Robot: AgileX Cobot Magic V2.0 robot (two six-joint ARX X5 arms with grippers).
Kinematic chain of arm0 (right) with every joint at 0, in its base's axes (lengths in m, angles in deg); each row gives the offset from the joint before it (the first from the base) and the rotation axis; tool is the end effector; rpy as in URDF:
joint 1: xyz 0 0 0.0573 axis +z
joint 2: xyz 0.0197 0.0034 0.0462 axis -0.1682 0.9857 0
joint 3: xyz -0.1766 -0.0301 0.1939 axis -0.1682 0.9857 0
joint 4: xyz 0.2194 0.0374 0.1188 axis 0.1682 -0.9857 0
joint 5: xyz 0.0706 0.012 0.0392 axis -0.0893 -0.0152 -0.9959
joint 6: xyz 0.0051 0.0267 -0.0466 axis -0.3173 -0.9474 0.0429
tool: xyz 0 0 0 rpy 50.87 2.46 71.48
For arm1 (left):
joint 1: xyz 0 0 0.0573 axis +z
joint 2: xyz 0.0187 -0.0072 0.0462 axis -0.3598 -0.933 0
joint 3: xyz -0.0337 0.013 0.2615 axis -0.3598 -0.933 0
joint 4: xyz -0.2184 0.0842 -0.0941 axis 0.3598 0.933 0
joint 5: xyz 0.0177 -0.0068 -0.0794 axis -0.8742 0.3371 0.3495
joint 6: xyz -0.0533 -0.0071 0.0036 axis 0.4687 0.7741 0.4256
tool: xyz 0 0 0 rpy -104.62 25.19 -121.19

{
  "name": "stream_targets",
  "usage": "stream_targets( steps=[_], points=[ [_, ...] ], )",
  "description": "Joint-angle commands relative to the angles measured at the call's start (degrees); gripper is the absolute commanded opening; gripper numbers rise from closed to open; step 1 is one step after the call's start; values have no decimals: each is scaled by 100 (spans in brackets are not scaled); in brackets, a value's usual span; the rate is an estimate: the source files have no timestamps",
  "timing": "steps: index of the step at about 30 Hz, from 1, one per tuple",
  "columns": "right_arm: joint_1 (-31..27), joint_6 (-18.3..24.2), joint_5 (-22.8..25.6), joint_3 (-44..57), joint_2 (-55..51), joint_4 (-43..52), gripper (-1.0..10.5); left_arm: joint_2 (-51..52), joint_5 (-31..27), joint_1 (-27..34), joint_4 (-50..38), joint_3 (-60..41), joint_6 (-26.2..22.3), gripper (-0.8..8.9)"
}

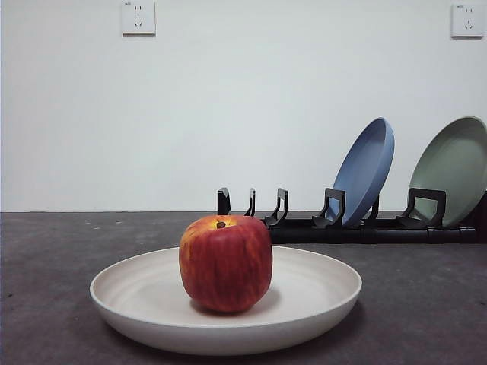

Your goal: Take the yellow plate from the plate rack,put the plate on the table,take the apple from the table,put the apple in the plate

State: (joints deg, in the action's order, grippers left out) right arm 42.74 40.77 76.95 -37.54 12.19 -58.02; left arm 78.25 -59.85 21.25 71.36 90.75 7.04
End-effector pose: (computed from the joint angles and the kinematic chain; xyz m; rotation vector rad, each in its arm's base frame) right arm 0.0741 0.0838 0.4748 -0.2837 0.5863 0.5954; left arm 0.0987 -0.0013 0.1477 0.0119 0.2231 -0.0537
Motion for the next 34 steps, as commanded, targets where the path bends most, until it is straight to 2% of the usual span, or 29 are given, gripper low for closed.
stream_targets(
  steps=[1, 4, 6, 7, 10, 12, 14, 16, 20, 22, 25, 27, 29, 34],
  points=[
    [7, 142, 26, 4, 4, -120, 1, -22, -15, -11, -48, -55, -50, -3],
    [-125, 413, 74, 4, 0, -4, 1, -24, -13, -11, -48, -55, -50, -3],
    [-452, 654, 76, 138, -15, 319, 1, -24, -15, -11, -46, -55, -50, -3],
    [-697, 916, 7, 319, -70, 671, 1, -24, -15, -11, -46, -55, -50, -3],
    [-1449, 1449, -702, 1344, -538, 2201, 1, -24, -15, -11, -46, -55, -50, -3],
    [-2013, 1628, -1497, 2446, -1036, 3556, 1, -24, -15, -11, -46, -55, -50, -3],
    [-2573, 1637, -2098, 3628, -1565, 4859, 1, -24, -13, -11, -46, -55, -50, -3],
    [-3112, 1537, -2420, 4872, -2074, 6179, 1, -24, -15, -11, -46, -55, -50, -3],
    [-3886, 1113, -2468, 7267, -3045, 8644, 1, -24, -15, -11, -46, -55, -50, -3],
    [-4076, 997, -2468, 8113, -3510, 9339, 1, -24, -15, -11, -44, -55, -50, -3],
    [-4435, 868, -2601, 9077, -4273, 9733, 1, -24, -15, -11, -44, -55, -50, -3],
    [-4741, 778, -2826, 9390, -4614, 9663, 1, -24, -15, -11, -44, -55, -50, -3],
    [-5036, 645, -2855, 9556, -4839, 9506, 1, -24, -15, -11, -44, -55, -50, -3],
    [-5423, 551, -2352, 9803, -5241, 8948, 1, -24, -13, -11, -44, -55, -50, -3]
  ],
)
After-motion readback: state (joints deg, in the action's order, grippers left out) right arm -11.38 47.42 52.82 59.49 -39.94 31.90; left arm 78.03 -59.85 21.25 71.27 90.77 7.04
